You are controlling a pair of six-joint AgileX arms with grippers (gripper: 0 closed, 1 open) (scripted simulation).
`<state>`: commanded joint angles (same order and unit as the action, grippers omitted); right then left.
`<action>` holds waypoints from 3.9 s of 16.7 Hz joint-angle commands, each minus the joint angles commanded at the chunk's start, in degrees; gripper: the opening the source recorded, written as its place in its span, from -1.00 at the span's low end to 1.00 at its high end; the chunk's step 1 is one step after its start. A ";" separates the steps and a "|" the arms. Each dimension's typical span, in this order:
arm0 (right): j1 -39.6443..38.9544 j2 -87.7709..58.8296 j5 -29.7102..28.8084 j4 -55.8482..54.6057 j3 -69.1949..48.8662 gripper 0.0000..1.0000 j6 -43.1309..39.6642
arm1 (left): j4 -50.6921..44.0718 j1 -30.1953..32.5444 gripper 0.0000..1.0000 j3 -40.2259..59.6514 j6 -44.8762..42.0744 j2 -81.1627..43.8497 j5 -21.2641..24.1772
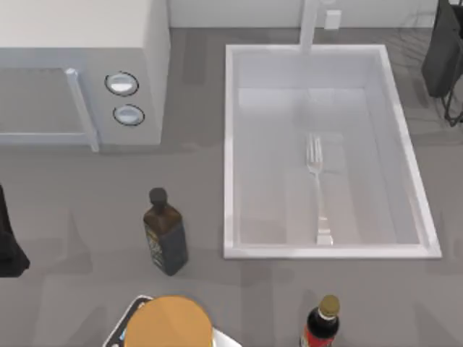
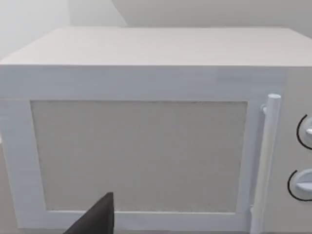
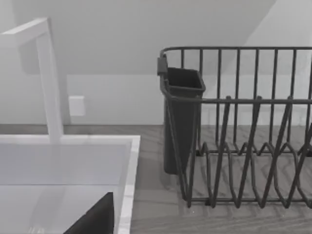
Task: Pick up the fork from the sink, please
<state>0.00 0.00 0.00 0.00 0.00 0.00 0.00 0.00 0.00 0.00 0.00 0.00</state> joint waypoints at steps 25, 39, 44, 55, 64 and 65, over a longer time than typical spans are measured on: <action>-5.23 -34.22 0.08 18.67 -30.37 1.00 6.75 | 0.00 0.00 1.00 0.00 0.00 0.00 0.00; -18.49 -116.76 -0.18 64.05 -105.93 1.00 20.84 | 0.00 0.00 1.00 0.00 0.00 0.00 0.00; -21.48 -137.00 -0.31 73.53 -124.14 1.00 23.10 | 0.00 0.00 1.00 0.00 0.00 0.00 0.00; -22.09 -143.98 -0.36 75.47 -129.25 1.00 23.67 | 0.00 0.00 1.00 0.00 0.00 0.00 0.00; -22.43 -152.75 -0.50 52.62 -115.84 1.00 23.84 | 0.00 0.00 1.00 0.00 0.00 0.00 0.00; -22.46 -153.32 -0.50 51.59 -115.06 1.00 23.86 | 0.00 0.00 1.00 0.00 0.00 0.00 0.00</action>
<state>-22.46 -153.32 -0.50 51.59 -115.06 23.86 0.00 0.00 0.00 0.00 0.00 0.00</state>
